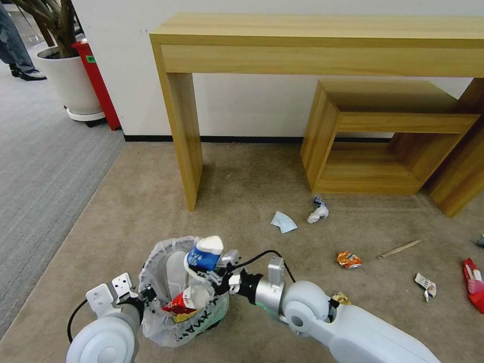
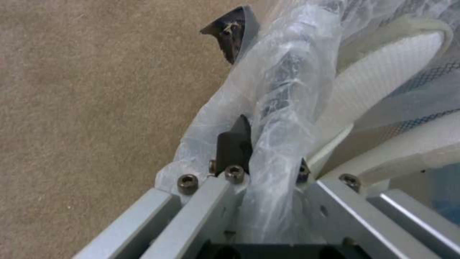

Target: Pick up the trash bin and place the garbage on the floor into it.

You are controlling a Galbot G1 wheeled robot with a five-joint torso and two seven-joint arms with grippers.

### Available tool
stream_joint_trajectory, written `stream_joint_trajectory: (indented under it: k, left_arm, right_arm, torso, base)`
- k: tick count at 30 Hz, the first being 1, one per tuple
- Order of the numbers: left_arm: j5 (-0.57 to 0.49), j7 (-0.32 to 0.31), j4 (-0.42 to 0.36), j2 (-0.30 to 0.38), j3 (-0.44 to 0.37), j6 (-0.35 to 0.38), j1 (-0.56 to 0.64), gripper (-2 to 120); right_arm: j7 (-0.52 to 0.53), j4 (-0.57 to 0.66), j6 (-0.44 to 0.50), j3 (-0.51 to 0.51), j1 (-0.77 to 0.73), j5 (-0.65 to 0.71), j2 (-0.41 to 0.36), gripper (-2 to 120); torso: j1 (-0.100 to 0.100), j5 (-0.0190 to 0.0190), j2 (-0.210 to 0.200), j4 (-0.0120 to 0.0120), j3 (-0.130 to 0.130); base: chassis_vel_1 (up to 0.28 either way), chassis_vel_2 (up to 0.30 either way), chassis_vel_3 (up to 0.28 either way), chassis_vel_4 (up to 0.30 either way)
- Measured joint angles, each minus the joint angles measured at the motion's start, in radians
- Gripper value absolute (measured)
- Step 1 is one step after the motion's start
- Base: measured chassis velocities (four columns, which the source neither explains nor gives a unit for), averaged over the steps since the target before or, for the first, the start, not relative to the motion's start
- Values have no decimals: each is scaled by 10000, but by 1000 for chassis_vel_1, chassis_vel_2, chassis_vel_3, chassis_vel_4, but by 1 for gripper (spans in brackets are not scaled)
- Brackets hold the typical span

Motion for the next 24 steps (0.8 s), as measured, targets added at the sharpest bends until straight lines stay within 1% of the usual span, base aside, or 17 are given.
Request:
stream_joint_trajectory:
  k: [3, 8, 9, 10, 11, 14, 15, 17, 18, 20, 21, 22, 24]
  left_arm:
    - [15, -11, -18, -14, -33, 0, 31, 1]
    - [34, -16, -55, -26, -76, 20, 51, 1]
    - [47, -16, -56, -39, -76, 25, 54, 1]
    - [61, -15, -56, -52, -76, 30, 56, 1]
    - [61, -15, -56, -52, -76, 30, 56, 1]
    - [90, -18, -54, -81, -66, 46, 56, 1]
    - [90, -18, -54, -81, -66, 46, 56, 1]
    - [96, -23, -31, -83, -63, 49, 41, 1]
    - [96, -23, -31, -83, -63, 49, 41, 1]
    - [99, -25, -15, -83, -56, 53, 35, 1]
    - [106, -25, -4, -83, -51, 57, 35, 1]
    - [106, -25, -4, -83, -51, 57, 35, 1]
    - [119, -27, 12, -82, -47, 59, 35, 1]
  right_arm:
    - [23, -67, -83, -158, 94, -6, 48, 0]
    - [-259, -149, -354, -253, 172, -81, 31, 0]
    - [-267, -165, -396, -251, 174, -42, 29, 6]
    - [-285, -173, -448, -237, 174, -12, 29, 10]
    - [-285, -173, -448, -237, 174, -12, 29, 10]
    - [-330, -193, -600, -179, 169, 60, 36, 24]
    - [-330, -193, -600, -179, 169, 60, 36, 24]
    - [-408, -193, -752, -84, 136, 122, 47, 34]
    - [-408, -193, -752, -84, 136, 122, 47, 34]
    - [-456, -193, -777, -59, 123, 125, 47, 45]
    - [-456, -202, -786, -58, 131, 115, 47, 49]
    - [-456, -202, -786, -58, 131, 115, 47, 49]
    - [-399, -248, -781, -56, 214, 129, 67, 59]
  torso:
    - [0, 0, 0, 0, 0]
    - [0, 1, 0, 0, 0]
    - [0, 1, -1, 0, 0]
    - [0, 1, 0, 0, 0]
    - [0, 1, 0, 0, 0]
    - [0, 1, 0, 0, 0]
    - [0, 1, 0, 0, 0]
    - [0, 1, 0, 0, 0]
    - [0, 1, 0, 0, 0]
    - [0, 1, 0, 0, 0]
    - [0, 1, -1, 0, 0]
    - [0, 1, -1, 0, 0]
    - [0, 1, 0, -1, 0]
  base:
    - [0, 0, 0, 0]
    - [0, 0, 0, 0]
    - [0, 0, 0, 0]
    - [0, 0, 0, 0]
    - [0, 0, 0, 0]
    - [0, 0, 0, 0]
    - [0, 0, 0, 0]
    - [0, 0, 0, 0]
    - [0, 0, 0, 0]
    - [0, 0, 0, 0]
    - [0, 0, 0, 0]
    - [0, 0, 0, 0]
    - [0, 0, 0, 0]
